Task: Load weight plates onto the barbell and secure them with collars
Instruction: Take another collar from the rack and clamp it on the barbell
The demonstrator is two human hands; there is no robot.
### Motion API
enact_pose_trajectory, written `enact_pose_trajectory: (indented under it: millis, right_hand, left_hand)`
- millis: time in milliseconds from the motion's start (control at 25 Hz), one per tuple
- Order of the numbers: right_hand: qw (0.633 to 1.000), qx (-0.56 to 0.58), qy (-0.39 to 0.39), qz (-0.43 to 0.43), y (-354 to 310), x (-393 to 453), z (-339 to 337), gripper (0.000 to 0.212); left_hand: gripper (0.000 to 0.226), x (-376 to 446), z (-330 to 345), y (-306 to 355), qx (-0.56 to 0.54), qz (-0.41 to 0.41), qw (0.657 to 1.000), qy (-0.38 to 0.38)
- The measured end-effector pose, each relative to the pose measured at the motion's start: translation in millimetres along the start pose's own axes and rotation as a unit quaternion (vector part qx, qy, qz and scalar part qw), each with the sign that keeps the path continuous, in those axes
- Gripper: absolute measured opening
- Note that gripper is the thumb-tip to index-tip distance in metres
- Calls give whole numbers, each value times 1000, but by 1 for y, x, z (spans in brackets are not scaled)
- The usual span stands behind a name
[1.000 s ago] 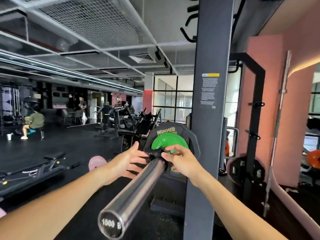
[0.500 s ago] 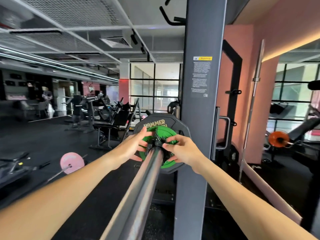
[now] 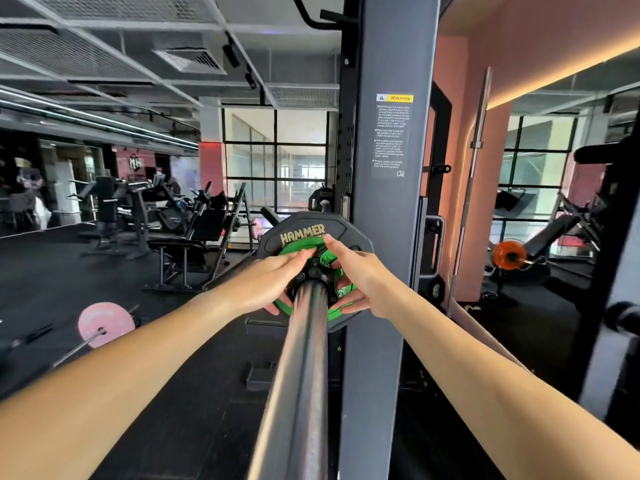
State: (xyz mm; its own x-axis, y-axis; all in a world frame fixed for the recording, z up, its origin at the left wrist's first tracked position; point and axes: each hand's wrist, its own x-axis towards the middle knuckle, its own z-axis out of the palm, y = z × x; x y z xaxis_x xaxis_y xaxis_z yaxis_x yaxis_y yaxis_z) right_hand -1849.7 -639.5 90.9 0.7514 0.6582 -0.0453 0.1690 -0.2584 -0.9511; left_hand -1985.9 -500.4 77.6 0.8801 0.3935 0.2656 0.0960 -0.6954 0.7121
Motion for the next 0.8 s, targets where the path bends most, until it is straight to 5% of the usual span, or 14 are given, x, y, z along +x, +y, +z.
enact_pose_trajectory:
  millis: [280, 800]
  right_hand:
    - [999, 35, -5, 18, -3, -3, -3, 41]
    - [994, 106, -6, 5, 10, 1, -6, 26]
  left_hand:
    - [84, 2, 1, -5, -34, 1, 999, 5]
    - [66, -2, 0, -7, -125, -45, 991, 1]
